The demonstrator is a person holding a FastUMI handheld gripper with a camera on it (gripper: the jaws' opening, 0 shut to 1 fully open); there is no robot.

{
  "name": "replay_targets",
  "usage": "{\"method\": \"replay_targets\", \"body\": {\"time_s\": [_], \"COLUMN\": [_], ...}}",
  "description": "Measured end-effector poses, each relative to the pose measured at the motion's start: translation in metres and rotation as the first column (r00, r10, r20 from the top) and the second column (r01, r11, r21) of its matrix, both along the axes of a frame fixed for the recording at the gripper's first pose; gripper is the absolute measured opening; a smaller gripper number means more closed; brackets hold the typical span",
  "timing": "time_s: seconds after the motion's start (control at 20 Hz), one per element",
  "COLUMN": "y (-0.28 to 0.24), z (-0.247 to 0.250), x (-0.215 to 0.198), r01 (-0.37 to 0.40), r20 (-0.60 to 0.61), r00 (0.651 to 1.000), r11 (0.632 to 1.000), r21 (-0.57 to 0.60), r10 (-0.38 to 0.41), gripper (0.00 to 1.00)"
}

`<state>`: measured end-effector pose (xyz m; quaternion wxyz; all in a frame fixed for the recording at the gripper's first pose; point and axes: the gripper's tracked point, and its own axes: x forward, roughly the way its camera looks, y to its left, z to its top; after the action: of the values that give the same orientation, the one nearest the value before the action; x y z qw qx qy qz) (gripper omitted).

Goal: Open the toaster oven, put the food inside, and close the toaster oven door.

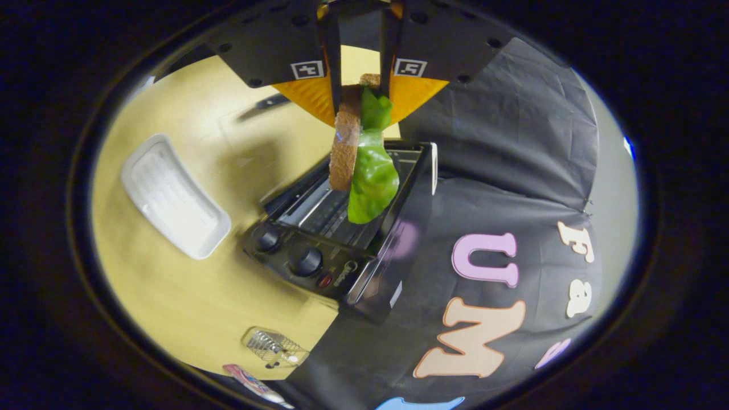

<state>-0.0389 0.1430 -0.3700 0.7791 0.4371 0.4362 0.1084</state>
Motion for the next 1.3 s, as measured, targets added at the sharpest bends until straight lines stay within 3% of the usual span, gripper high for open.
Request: {"method": "replay_targets", "body": {"time_s": [0.25,0.55,1.3], "y": [0.021,0.038,0.046], "z": [-0.019,-0.037,-0.059], "x": [0.024,0.047,0.120], "r01": [0.135,0.237,0.266], "r20": [0.057,0.108,0.226], "r00": [0.989,0.965,0.943], "r11": [0.990,0.971,0.961], "r21": [0.029,0.029,-0.076], "r10": [-0.137,-0.239,-0.243], "gripper": [0.30,0.30,0.30]}}
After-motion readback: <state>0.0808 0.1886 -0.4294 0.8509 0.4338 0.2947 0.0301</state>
